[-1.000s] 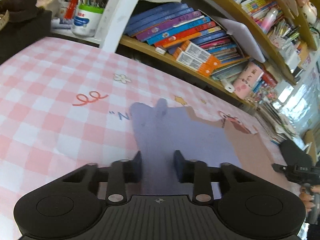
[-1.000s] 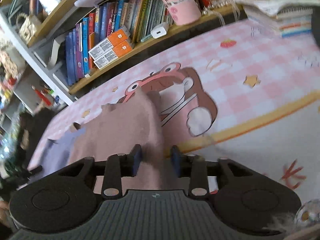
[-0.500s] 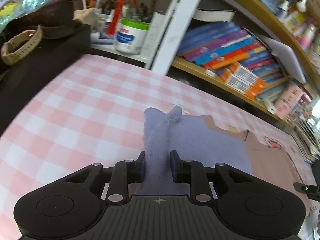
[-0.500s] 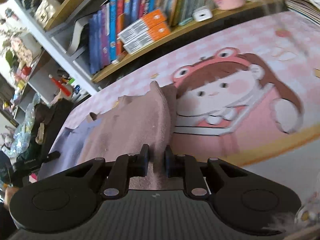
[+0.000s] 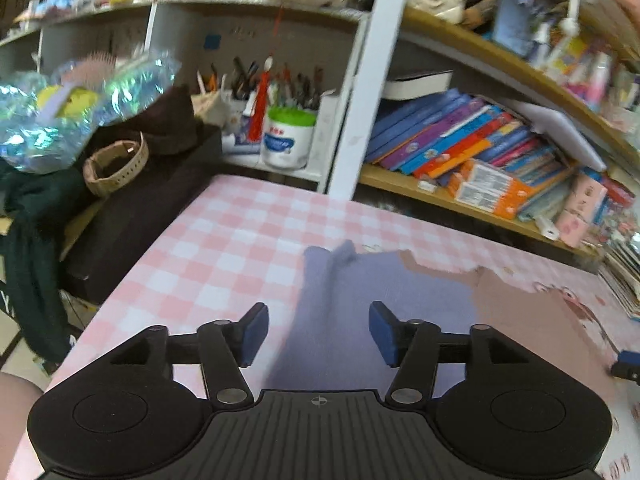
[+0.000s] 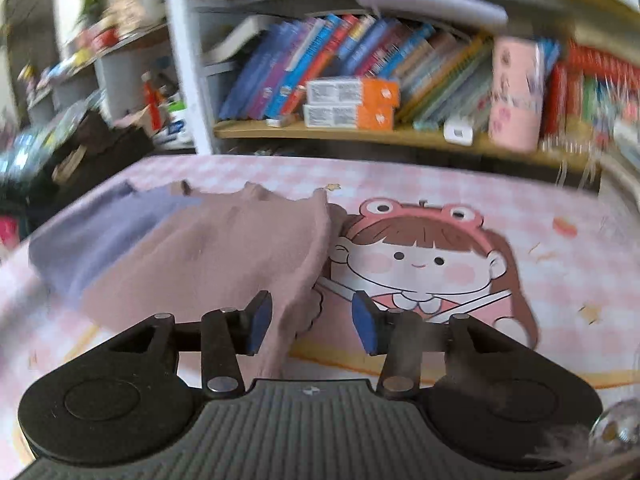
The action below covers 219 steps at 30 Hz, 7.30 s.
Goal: Fold clothes
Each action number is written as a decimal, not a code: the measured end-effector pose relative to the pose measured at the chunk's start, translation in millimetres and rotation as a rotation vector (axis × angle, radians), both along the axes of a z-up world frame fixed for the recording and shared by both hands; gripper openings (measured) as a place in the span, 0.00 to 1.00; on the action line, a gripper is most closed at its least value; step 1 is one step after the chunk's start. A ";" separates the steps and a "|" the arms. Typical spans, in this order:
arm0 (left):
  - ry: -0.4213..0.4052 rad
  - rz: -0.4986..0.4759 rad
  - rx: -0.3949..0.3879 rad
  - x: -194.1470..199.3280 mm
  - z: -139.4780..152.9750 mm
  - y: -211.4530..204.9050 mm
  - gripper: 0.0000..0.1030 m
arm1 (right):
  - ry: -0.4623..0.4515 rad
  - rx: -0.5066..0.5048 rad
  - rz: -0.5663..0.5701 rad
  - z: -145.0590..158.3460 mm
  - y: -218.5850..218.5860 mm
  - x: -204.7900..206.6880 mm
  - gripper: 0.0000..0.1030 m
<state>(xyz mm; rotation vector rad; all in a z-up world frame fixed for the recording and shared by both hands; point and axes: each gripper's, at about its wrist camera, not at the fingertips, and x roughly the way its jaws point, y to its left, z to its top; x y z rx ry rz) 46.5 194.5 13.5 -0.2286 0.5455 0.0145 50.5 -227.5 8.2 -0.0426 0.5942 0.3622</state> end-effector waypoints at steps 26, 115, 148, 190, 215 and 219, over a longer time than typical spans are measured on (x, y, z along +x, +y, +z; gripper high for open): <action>0.064 0.114 -0.378 -53.7 -26.3 -41.1 0.85 | -0.106 -0.062 0.253 -3.9 23.2 -34.8 0.62; -0.101 0.382 -0.623 6.3 -73.1 26.3 0.27 | -0.040 -0.040 0.603 -35.4 69.4 81.2 0.58; -0.280 0.143 -0.184 6.2 24.0 -75.2 0.14 | -0.036 -0.023 0.690 -33.6 41.3 114.0 0.52; -0.138 -0.177 0.001 22.8 21.1 -133.9 0.72 | -0.030 -0.019 0.665 -33.2 38.9 110.1 0.54; -0.143 -0.266 -0.104 31.7 2.9 -97.5 0.77 | 0.427 0.773 0.179 -23.4 -37.3 108.0 0.60; -0.144 -0.343 -0.122 21.4 -4.0 -102.5 0.77 | 0.498 0.777 0.160 -21.1 -10.7 103.7 0.60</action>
